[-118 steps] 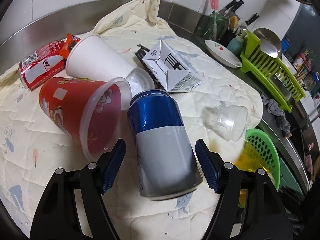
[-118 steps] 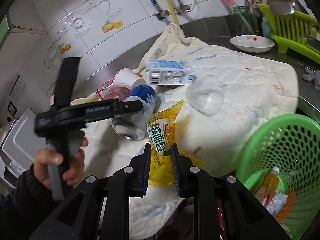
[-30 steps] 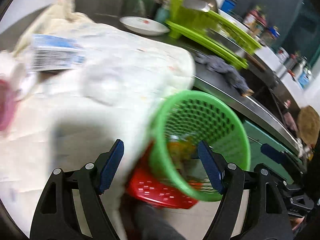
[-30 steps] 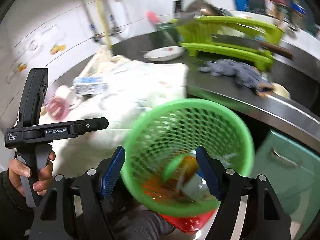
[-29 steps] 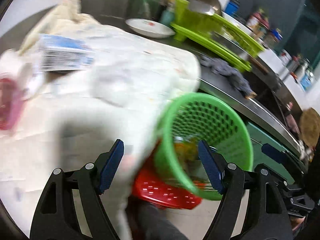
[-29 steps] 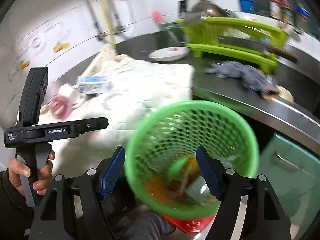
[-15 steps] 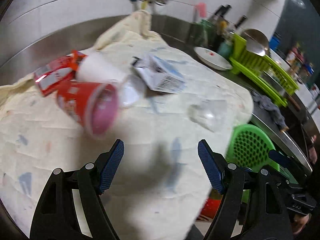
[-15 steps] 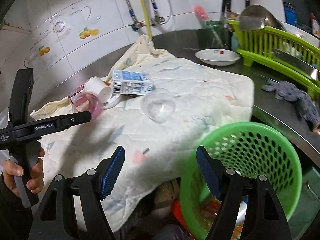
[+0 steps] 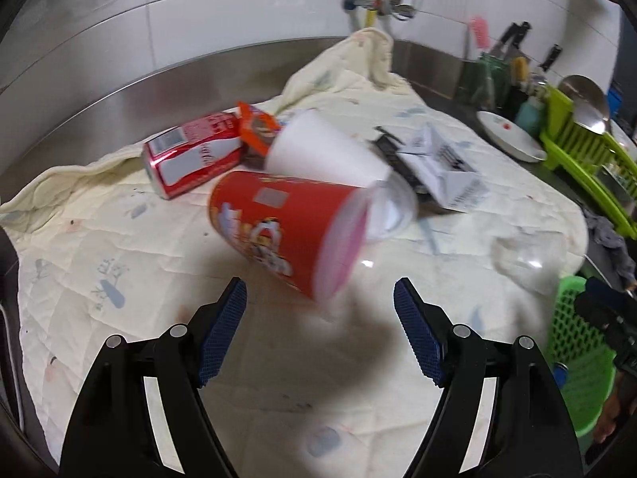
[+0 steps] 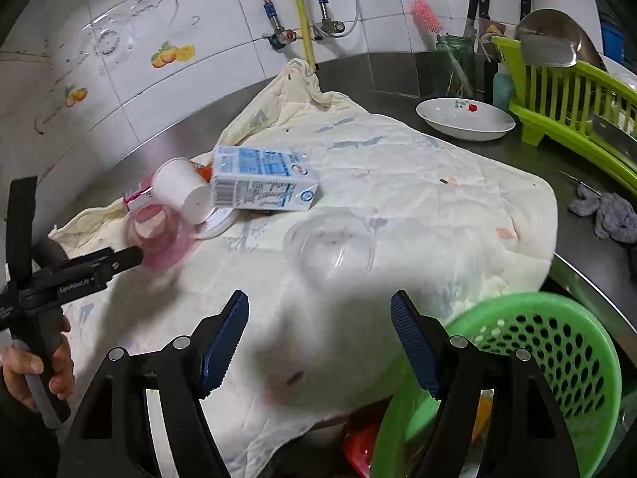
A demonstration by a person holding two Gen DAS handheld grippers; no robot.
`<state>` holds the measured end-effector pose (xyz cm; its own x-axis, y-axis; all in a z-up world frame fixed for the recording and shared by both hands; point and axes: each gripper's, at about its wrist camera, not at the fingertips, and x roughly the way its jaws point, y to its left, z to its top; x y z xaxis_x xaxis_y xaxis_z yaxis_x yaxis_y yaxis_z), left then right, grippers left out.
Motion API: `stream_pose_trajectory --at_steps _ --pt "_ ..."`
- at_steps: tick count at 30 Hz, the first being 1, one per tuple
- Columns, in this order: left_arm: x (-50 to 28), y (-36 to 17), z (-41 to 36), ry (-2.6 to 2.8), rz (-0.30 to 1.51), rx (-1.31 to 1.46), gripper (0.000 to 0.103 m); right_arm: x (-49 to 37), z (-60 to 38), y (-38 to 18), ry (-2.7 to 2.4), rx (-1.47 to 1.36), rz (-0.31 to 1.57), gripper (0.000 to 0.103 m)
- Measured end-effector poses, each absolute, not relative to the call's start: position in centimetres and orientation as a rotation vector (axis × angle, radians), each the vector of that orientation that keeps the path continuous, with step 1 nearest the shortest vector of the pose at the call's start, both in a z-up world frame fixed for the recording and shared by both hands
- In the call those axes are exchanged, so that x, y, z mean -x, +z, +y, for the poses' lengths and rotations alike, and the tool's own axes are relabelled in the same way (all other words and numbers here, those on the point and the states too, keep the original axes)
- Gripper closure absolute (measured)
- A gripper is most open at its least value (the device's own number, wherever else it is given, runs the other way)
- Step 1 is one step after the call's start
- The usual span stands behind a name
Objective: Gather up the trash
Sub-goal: 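Grasp the clear plastic cup with the right gripper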
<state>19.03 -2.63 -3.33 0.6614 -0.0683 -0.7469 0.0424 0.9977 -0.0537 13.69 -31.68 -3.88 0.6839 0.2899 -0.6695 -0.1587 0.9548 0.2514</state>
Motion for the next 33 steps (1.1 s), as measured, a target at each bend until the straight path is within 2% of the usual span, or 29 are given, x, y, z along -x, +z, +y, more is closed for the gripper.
stream_pose_trajectory --at_steps 13,20,21,23,25,27,33 --pt "-21.3 -5.0 -1.7 0.017 0.867 0.026 0.029 -19.9 -31.6 -6.1 0.277 -0.155 0.813 0.024" --pt "-21.5 -5.2 -1.3 0.015 0.870 0.037 0.047 -21.0 -31.1 -7.2 0.309 -0.164 0.840 0.025" --pt "-21.4 -5.2 -1.2 0.015 0.868 0.039 0.050 -20.9 -30.9 -7.2 0.313 -0.156 0.838 0.026" --pt "-21.4 -5.1 -1.1 0.009 0.866 0.043 0.062 -20.6 -30.4 -7.1 0.320 -0.137 0.834 0.036" --pt "-21.2 -5.1 -1.0 0.003 0.862 0.050 0.070 -20.3 -29.9 -7.0 0.318 -0.118 0.830 0.040" --pt "-21.0 -5.0 -0.9 0.006 0.854 0.053 0.073 -19.7 -29.5 -6.8 0.308 -0.097 0.822 0.040" --pt "-19.7 -4.3 -0.5 0.005 0.823 0.039 0.092 -17.6 -29.2 -6.3 0.308 -0.091 0.802 0.041"
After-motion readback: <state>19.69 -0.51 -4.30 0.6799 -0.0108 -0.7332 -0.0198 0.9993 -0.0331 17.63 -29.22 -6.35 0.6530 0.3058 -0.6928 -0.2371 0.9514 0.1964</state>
